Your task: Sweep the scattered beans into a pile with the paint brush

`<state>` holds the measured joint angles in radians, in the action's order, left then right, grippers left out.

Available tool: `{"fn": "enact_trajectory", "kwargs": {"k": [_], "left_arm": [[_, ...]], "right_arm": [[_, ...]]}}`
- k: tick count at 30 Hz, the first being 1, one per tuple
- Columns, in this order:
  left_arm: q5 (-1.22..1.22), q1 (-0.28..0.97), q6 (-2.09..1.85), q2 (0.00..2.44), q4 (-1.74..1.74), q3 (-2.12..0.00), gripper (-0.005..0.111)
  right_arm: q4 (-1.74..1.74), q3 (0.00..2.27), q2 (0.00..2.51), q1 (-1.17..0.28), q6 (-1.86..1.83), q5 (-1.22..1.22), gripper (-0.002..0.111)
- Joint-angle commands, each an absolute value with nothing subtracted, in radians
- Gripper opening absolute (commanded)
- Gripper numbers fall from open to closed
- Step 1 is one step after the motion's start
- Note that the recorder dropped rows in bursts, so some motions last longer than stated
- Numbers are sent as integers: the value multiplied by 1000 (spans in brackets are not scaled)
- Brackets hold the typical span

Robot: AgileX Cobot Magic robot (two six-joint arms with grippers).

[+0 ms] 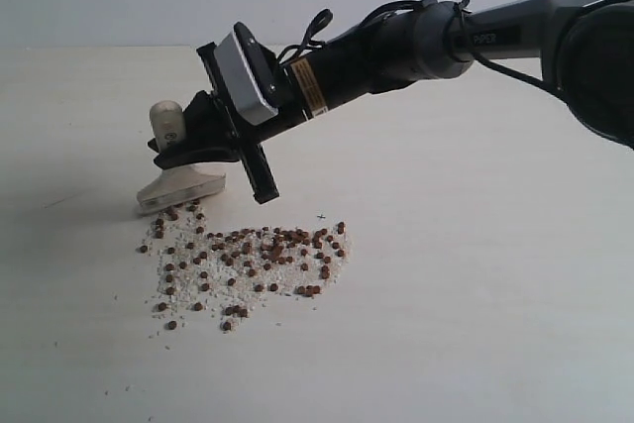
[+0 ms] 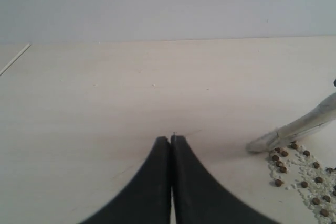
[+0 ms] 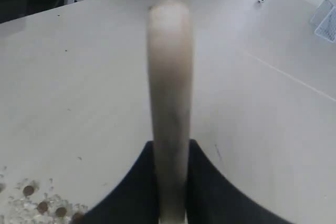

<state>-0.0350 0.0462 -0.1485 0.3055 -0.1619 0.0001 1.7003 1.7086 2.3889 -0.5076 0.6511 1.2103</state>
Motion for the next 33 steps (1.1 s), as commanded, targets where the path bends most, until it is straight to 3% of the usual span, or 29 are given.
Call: {"fn": "enact_trajectory", "kwargs": {"k": [1,19,33], "left_arm": [[-32,48,-151,302,-168,0,0],[-32,48,-151,302,-168,0,0],[-32,48,-151,302,-168,0,0]], "right_arm": [[1744,1716,2386,-505,778,1221,0],[1744,1716,2280,-505,1184,1221,0],[1744,1717,2305,-612,698,1221,0]]}}
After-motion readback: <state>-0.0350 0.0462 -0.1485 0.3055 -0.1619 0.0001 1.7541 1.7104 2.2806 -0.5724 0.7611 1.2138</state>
